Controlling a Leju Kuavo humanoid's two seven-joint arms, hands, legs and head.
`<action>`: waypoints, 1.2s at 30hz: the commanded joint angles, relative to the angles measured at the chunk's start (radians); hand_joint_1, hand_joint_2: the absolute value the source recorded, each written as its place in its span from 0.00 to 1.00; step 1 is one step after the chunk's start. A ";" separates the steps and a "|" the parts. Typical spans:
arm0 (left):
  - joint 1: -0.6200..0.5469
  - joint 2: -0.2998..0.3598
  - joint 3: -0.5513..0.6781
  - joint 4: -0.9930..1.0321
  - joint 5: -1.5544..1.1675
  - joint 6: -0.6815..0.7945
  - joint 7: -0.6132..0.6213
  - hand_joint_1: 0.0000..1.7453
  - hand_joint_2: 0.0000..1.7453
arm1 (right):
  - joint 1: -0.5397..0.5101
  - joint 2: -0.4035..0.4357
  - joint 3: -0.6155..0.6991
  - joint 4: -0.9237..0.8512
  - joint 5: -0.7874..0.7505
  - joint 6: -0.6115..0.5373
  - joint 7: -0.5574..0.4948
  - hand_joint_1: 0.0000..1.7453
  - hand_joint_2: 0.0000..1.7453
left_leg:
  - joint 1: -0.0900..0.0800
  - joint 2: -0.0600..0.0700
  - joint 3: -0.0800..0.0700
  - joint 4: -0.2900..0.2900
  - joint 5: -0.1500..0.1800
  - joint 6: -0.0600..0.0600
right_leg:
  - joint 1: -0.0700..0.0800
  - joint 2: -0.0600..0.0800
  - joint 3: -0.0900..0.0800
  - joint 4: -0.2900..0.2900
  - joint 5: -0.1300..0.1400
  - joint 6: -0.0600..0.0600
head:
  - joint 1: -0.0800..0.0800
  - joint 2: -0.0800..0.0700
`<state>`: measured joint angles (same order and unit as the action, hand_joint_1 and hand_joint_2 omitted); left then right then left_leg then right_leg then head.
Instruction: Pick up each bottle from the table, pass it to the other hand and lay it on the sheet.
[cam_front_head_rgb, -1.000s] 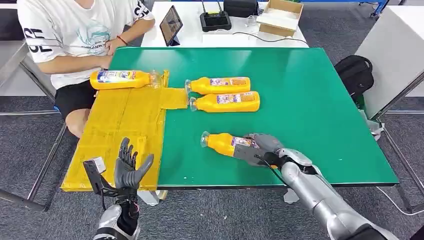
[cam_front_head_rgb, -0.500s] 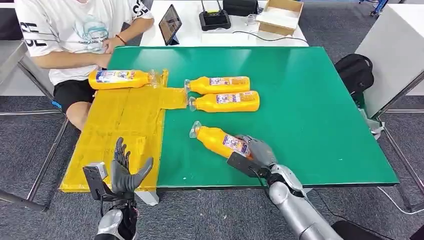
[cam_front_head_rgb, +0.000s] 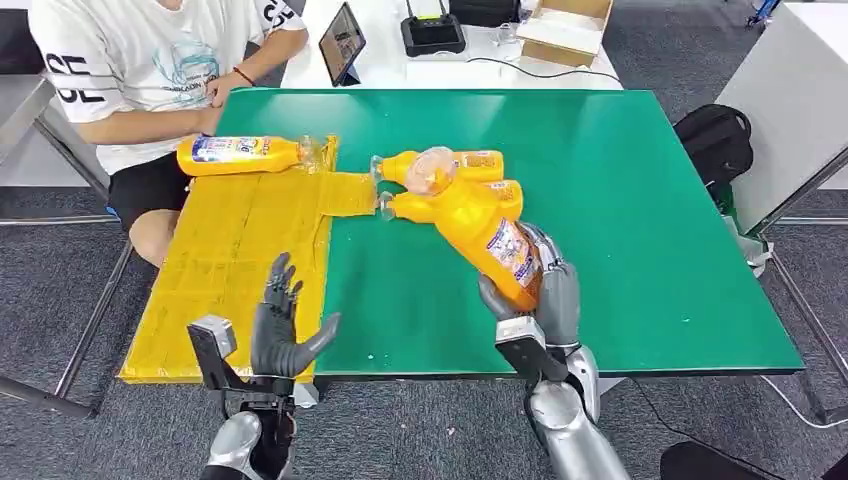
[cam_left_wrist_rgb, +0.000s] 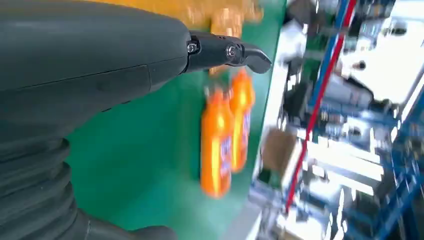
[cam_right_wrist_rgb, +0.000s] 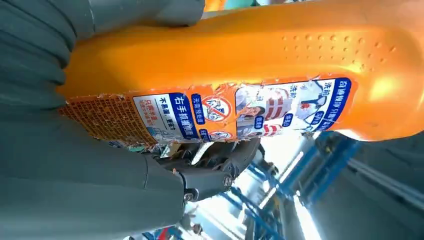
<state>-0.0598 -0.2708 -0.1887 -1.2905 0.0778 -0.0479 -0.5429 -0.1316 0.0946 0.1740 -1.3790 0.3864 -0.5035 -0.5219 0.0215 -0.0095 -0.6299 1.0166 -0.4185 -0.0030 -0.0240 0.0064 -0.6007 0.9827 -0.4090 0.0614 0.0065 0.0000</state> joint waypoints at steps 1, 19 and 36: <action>-0.014 0.060 -0.174 -0.070 0.126 -0.153 0.070 0.00 1.00 | 0.066 0.075 0.007 0.028 -0.016 0.029 -0.141 1.00 1.00 | 0.000 0.000 0.002 -0.001 -0.001 0.000 | 0.001 -0.001 0.002 0.000 -0.001 -0.002 | 0.000 0.000; -0.038 0.064 -0.241 -0.042 0.147 -0.215 0.079 0.00 1.00 | -0.012 0.116 0.210 0.255 0.040 0.078 -0.150 1.00 1.00 | 0.000 0.002 0.003 -0.001 -0.001 0.001 | 0.001 0.001 0.003 -0.001 -0.001 -0.003 | 0.000 0.000; -0.044 0.057 -0.263 -0.017 0.139 -0.229 0.083 0.00 1.00 | -0.052 0.157 0.288 0.371 0.028 0.121 -0.136 1.00 1.00 | 0.000 0.001 0.002 -0.001 -0.001 0.001 | 0.001 0.000 0.002 -0.001 -0.001 -0.002 | 0.000 0.000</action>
<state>-0.0614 -0.2445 -0.4093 -1.3668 0.2220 -0.2720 -0.4673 -0.1378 0.2514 0.4147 -1.1204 0.4131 -0.3883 -0.6561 0.0217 -0.0091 -0.6314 1.0164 -0.4184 -0.0032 -0.0239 0.0064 -0.6026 0.9830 -0.4092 0.0612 0.0061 0.0000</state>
